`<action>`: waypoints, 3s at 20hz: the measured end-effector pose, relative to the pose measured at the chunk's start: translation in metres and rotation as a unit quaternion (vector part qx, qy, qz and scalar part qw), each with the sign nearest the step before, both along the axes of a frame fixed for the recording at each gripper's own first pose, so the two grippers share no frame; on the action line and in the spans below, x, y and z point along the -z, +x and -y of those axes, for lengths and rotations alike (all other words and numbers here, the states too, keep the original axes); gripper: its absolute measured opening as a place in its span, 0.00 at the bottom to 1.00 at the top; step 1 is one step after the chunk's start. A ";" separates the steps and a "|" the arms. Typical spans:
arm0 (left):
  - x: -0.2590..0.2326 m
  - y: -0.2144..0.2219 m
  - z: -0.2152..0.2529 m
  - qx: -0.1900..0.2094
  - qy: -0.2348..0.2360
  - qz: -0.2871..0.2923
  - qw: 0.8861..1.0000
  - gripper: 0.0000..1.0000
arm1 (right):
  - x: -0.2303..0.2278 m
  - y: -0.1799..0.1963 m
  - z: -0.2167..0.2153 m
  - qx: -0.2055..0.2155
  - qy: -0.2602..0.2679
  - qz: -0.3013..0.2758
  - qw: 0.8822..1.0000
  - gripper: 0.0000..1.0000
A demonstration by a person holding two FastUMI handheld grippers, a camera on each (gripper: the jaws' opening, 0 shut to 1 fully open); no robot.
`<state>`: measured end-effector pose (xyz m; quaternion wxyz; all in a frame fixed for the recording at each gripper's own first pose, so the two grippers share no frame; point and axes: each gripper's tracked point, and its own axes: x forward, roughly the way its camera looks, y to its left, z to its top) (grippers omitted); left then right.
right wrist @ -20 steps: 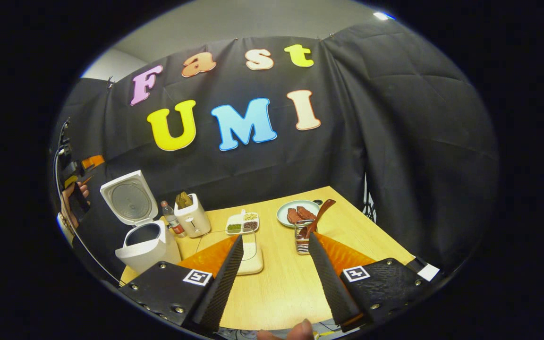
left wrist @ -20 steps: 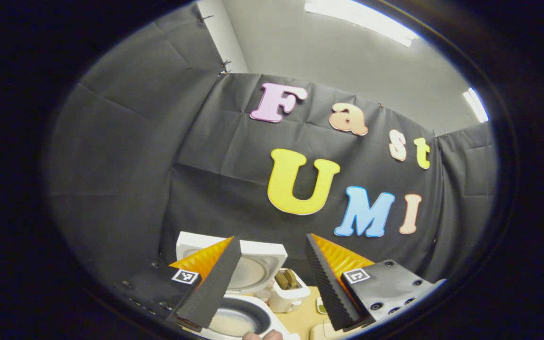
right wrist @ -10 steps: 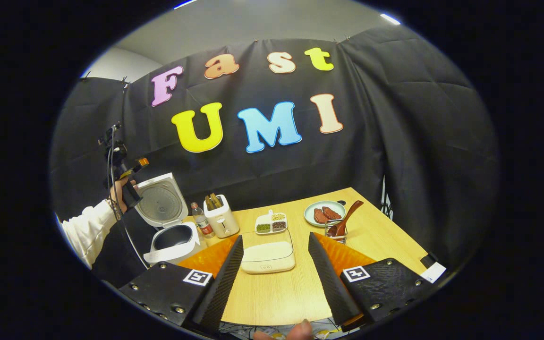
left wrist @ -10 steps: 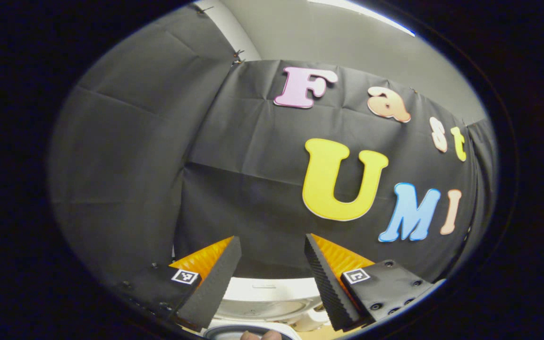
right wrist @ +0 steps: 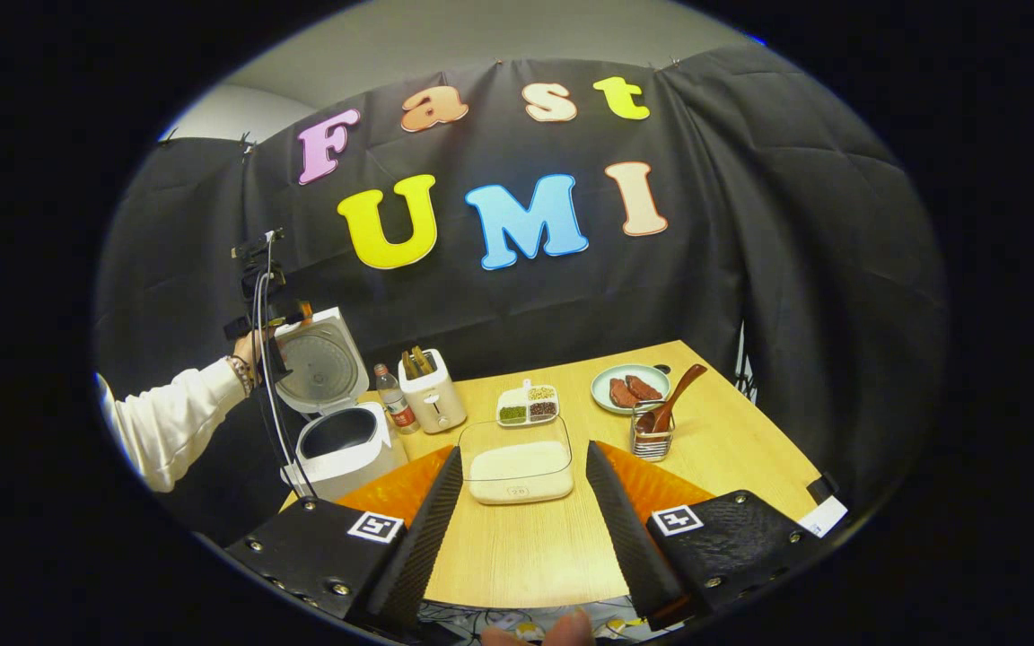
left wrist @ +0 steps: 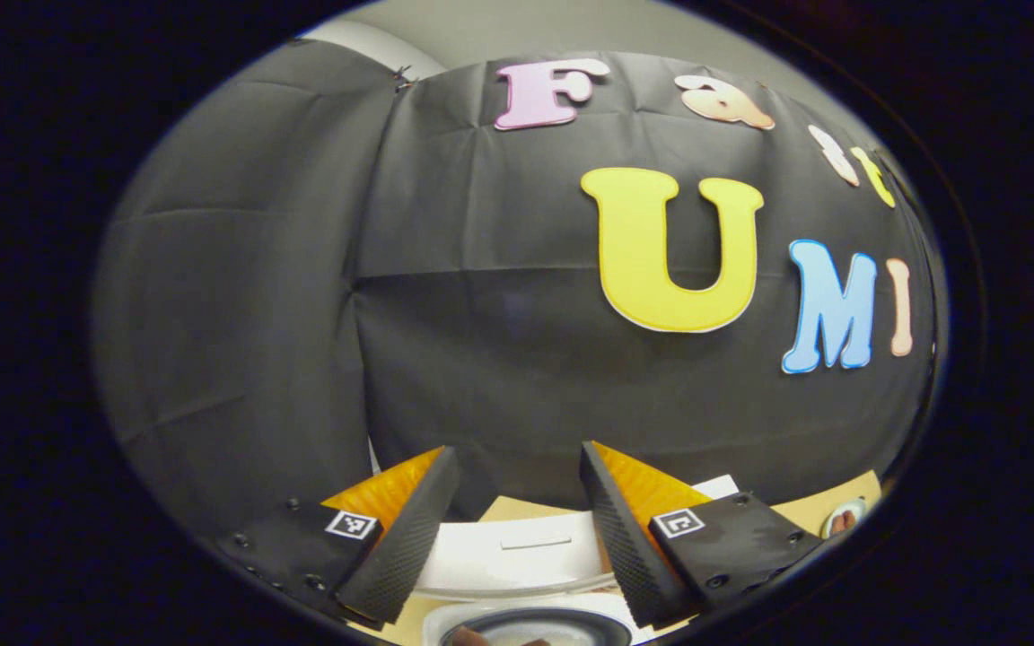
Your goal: Close the left gripper, press the button to open the rice cooker; take a wooden spoon from the chopstick holder with the right hand, scoop a spoonful of rice and pour it into the rice cooker, then put the wooden spoon back into the chopstick holder.
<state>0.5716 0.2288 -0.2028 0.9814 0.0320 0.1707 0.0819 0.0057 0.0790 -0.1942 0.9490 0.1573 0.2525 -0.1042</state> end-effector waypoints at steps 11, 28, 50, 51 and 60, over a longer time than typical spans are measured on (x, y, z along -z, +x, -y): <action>0.051 -0.159 0.042 0.018 -0.006 -0.002 1.000 0.96 | 0.010 0.000 -0.002 -0.004 0.022 -0.011 1.000 0.86; 0.206 -0.242 0.046 0.017 -0.002 -0.067 0.998 0.99 | 0.031 -0.006 -0.015 -0.020 0.028 -0.036 0.999 0.85; -0.067 -0.462 0.257 0.173 -0.145 0.020 0.974 0.94 | -0.070 -0.025 0.153 -0.003 -0.036 0.110 0.993 0.85; -0.082 -0.478 0.274 0.175 -0.146 0.028 0.973 0.96 | -0.077 -0.029 0.164 -0.004 -0.048 0.119 0.992 0.85; -0.152 -0.548 0.335 0.206 -0.110 0.063 0.970 0.94 | -0.136 -0.045 0.188 -0.012 -0.086 0.187 0.979 0.85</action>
